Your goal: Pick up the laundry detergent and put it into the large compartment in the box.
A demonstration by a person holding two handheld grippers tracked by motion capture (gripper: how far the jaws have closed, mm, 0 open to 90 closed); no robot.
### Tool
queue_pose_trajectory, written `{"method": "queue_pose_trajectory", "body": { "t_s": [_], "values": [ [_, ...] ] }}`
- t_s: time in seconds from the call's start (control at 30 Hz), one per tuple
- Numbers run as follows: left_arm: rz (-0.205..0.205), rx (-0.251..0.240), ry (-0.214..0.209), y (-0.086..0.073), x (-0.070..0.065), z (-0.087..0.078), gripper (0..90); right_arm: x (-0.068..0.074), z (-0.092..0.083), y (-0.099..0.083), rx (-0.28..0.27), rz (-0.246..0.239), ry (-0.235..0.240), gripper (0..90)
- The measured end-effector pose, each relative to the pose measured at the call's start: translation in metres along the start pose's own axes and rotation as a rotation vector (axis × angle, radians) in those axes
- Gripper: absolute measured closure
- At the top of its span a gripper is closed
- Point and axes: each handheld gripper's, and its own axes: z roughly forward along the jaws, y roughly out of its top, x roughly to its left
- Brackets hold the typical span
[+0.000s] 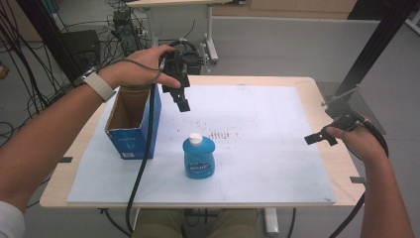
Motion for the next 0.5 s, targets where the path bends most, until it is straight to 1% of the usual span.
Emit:
{"method": "queue_pose_trajectory", "body": {
  "t_s": [0.13, 0.23, 0.33, 0.5],
  "values": [
    [0.001, -0.004, -0.001, -0.001, -0.002, -0.001, 8.3, 0.001, 0.0, 0.0, 0.0, -0.003, 0.001, 4.9],
    [0.012, -0.003, -0.002, 0.0, -0.005, -0.003, 8.2, 0.001, 0.0, 0.001, 0.0, -0.004, 0.001, 5.1],
    [0.016, -0.01, -0.001, -0.001, -0.007, -0.004, 8.2, 0.001, 0.0, 0.001, 0.0, -0.005, 0.0, 5.1],
    [0.024, -0.007, -0.004, 0.0, -0.011, -0.004, 8.0, 0.002, -0.001, 0.002, -0.002, -0.005, -0.003, 5.1]
  ]
}}
